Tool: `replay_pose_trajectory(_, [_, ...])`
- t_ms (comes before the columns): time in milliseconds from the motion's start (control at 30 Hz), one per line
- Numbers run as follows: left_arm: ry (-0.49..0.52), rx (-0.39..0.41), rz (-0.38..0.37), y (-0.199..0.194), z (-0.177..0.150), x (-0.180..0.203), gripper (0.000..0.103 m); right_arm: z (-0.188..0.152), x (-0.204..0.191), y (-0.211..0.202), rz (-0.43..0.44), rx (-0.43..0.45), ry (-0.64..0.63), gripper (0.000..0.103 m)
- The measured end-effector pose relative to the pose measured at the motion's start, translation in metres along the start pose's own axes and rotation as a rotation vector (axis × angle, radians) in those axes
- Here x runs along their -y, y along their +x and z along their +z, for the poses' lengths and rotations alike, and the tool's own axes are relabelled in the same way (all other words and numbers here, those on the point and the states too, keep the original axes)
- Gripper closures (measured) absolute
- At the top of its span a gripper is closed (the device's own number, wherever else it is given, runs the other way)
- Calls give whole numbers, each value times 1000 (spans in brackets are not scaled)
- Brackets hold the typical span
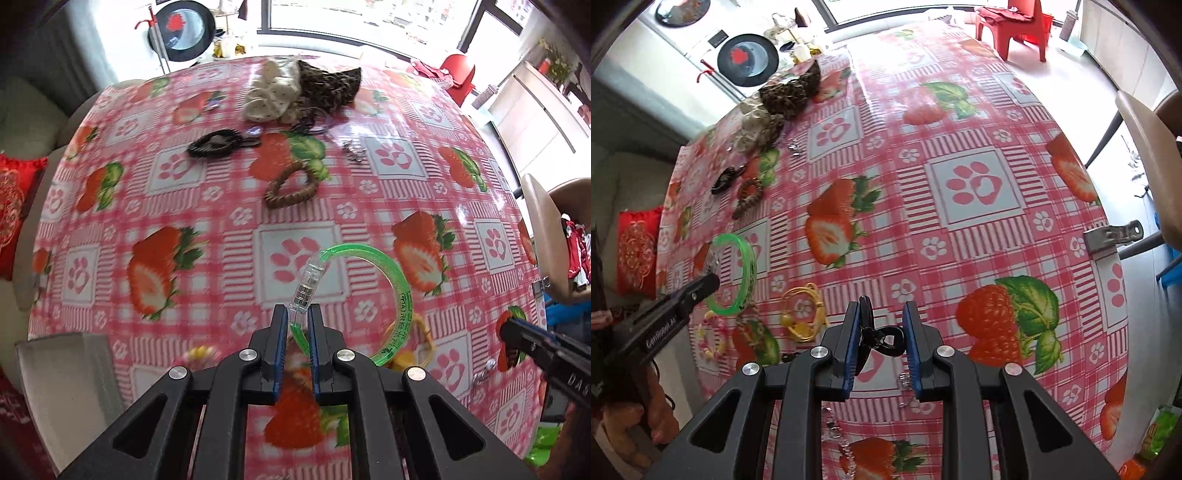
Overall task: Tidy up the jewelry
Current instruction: 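Carry the green bangle and black claw clip over the white tray with both tools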
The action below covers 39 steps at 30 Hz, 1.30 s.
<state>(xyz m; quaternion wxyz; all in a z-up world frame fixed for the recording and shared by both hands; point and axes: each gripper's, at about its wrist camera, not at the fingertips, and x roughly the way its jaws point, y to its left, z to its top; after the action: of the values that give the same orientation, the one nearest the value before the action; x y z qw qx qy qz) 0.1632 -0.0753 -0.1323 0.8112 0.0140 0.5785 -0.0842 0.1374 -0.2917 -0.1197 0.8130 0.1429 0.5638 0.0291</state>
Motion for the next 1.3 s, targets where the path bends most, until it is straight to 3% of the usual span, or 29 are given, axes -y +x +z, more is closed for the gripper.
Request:
replay_pose_trajectory(367, [-50, 24, -9, -38, -37, -70, 85, -30, -78, -2, 33, 17, -69, 78])
replay_pose_trajectory(700, [-188, 45, 82, -69, -80, -168, 85, -58, -192, 17, 144, -24, -225, 78])
replay_pose_trajectory(967, [-275, -1, 177, -57, -117, -239, 85, -83, -279, 48, 235, -84, -347, 78])
replay_pose_trajectory(1300, [-305, -31, 205, -26, -133, -273, 85, -92, -347, 96, 259, -137, -439, 78])
